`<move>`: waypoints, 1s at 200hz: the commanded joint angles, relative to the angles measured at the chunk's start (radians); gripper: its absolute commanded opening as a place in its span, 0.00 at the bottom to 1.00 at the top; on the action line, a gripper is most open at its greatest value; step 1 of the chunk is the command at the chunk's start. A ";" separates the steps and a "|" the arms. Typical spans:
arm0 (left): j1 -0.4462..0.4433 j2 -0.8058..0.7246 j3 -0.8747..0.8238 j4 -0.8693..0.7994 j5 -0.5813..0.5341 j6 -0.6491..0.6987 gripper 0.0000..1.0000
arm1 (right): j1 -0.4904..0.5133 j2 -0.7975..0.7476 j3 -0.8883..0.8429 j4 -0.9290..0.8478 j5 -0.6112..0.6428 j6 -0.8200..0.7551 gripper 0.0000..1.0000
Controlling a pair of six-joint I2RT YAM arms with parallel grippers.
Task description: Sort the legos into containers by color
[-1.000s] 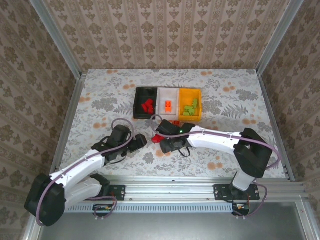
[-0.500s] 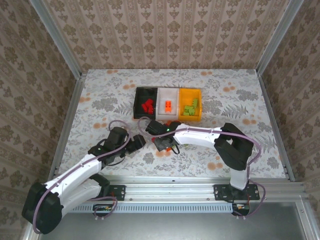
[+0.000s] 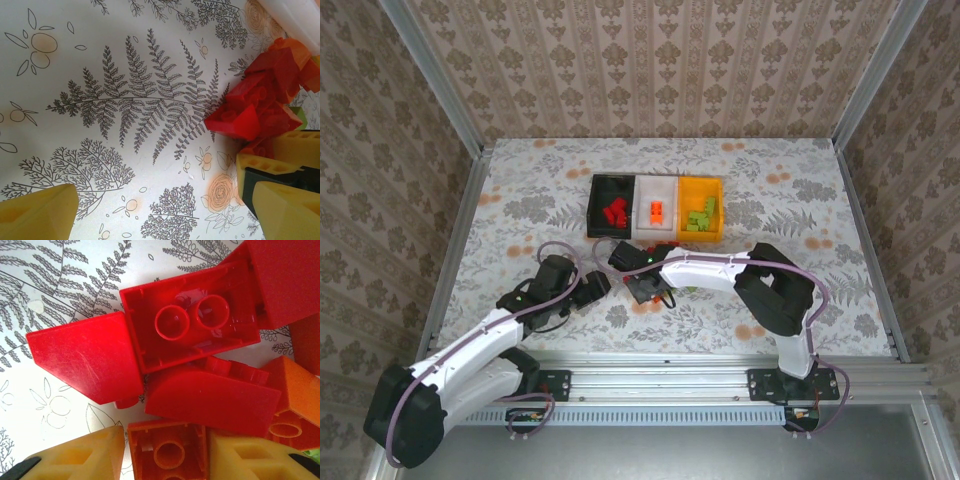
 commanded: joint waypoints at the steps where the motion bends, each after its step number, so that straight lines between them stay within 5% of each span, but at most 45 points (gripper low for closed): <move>1: 0.008 0.000 -0.012 -0.010 -0.009 -0.007 0.92 | 0.006 0.006 0.009 -0.018 0.003 0.002 0.43; 41: 0.010 -0.003 -0.011 -0.009 -0.008 -0.006 0.92 | 0.014 -0.051 0.003 -0.016 0.019 0.022 0.32; 110: 0.052 -0.046 0.052 -0.101 -0.013 0.072 0.92 | -0.062 -0.204 0.109 -0.057 0.007 -0.024 0.32; 153: 0.194 -0.109 0.122 -0.205 0.046 0.155 0.95 | -0.262 0.034 0.393 -0.076 -0.012 -0.099 0.32; 200: 0.203 -0.134 0.076 -0.206 0.105 0.119 0.95 | -0.359 0.271 0.666 -0.158 -0.027 -0.127 0.32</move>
